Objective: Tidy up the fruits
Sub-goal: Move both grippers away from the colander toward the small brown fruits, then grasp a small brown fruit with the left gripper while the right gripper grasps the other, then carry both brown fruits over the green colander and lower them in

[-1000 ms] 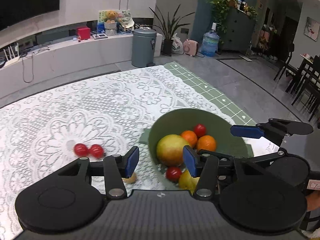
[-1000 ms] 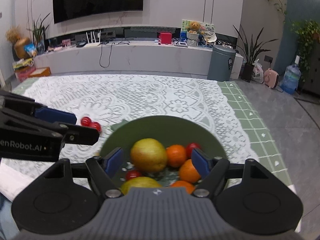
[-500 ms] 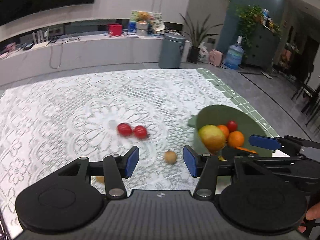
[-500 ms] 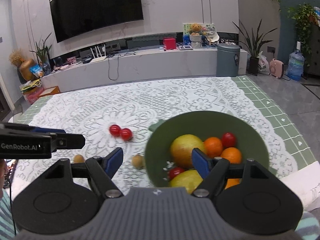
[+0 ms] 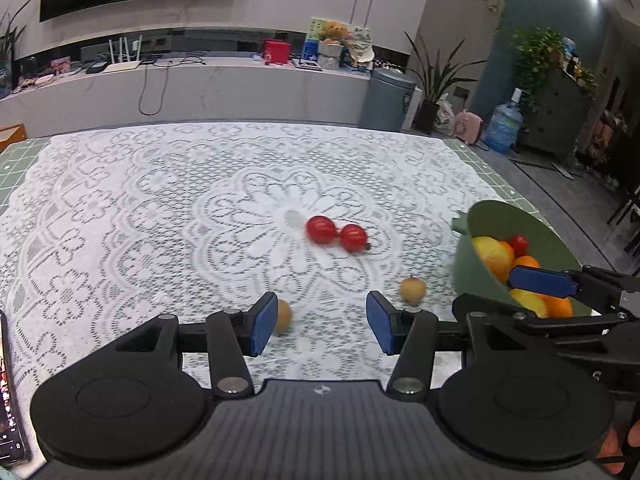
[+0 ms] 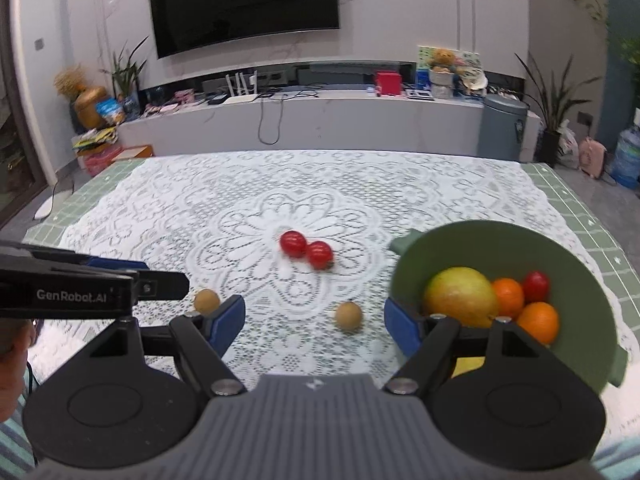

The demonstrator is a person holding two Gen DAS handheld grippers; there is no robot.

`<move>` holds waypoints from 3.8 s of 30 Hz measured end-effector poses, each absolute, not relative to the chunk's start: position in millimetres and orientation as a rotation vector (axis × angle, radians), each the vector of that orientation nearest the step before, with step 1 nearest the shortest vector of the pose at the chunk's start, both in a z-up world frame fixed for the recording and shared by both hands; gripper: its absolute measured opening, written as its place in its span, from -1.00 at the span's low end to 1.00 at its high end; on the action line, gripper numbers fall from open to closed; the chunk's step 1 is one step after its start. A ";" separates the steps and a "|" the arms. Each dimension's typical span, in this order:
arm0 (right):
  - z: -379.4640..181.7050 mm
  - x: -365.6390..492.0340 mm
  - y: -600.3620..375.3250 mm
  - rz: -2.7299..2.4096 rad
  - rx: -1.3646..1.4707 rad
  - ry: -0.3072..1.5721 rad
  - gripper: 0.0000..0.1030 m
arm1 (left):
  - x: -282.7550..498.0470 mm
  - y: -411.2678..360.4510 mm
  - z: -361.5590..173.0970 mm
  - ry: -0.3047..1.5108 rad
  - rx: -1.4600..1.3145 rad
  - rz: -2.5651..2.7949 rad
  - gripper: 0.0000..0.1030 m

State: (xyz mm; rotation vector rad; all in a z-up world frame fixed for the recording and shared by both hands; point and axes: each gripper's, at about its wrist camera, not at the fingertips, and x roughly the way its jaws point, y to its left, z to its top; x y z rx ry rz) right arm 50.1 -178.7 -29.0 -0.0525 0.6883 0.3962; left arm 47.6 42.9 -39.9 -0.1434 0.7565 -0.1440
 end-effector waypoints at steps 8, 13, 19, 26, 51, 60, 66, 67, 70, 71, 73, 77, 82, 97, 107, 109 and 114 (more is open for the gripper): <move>-43.6 55.9 -157.7 0.408 -0.116 0.689 0.42 | 47.6 61.7 -52.3 0.745 -0.178 -0.110 0.17; -51.6 59.0 -149.1 0.412 -0.160 0.695 0.32 | 48.8 63.7 -58.9 0.745 -0.167 -0.101 0.17; -64.1 61.2 -139.9 0.410 -0.246 0.693 0.09 | 51.7 65.3 -69.5 0.776 -0.184 -0.134 0.17; -77.4 66.7 -131.9 0.398 -0.344 0.684 -0.07 | 60.7 61.9 -81.5 0.812 -0.182 -0.138 0.09; -115.0 87.4 -99.3 0.264 -0.736 0.622 -0.31 | 91.1 48.7 -107.1 0.857 -0.108 -0.088 -0.08; -125.5 88.1 -93.6 0.253 -0.824 0.650 -0.49 | 94.6 47.9 -108.6 0.858 -0.119 -0.087 -0.18; -125.6 88.4 -94.6 0.244 -0.829 0.644 -0.61 | 97.7 48.5 -109.5 0.857 -0.127 -0.086 -0.32; -124.8 88.9 -95.3 0.246 -0.824 0.645 -0.62 | 97.7 48.2 -109.7 0.855 -0.123 -0.086 -0.35; -122.8 88.5 -96.7 0.251 -0.808 0.644 -0.62 | 97.6 48.6 -109.7 0.854 -0.122 -0.090 -0.42; -121.3 87.8 -97.3 0.253 -0.799 0.640 -0.62 | 97.8 49.1 -109.5 0.856 -0.127 -0.089 -0.43; -116.9 86.7 -98.2 0.256 -0.779 0.627 -0.62 | 97.5 50.0 -108.9 0.857 -0.134 -0.086 -0.43; -104.1 84.3 -100.0 0.295 -0.708 0.620 -0.62 | 94.5 52.6 -106.7 0.856 -0.148 -0.086 -0.43; -87.9 82.4 -106.0 0.360 -0.561 0.656 -0.62 | 88.7 52.6 -98.9 0.850 -0.152 -0.092 -0.43; -38.3 69.2 -149.7 0.439 -0.258 0.690 -0.62 | 76.1 31.1 -55.5 0.811 -0.139 -0.122 -0.43; -6.1 58.3 -195.4 0.416 -0.135 0.638 -0.62 | 68.0 2.2 -22.7 0.772 -0.135 -0.191 -0.43; -2.2 57.5 -203.8 0.400 -0.126 0.628 -0.62 | 67.0 -5.2 -17.6 0.764 -0.128 -0.207 -0.43; 3.7 55.7 -228.5 0.364 -0.088 0.613 -0.62 | 66.6 -22.3 -11.1 0.757 -0.121 -0.253 -0.43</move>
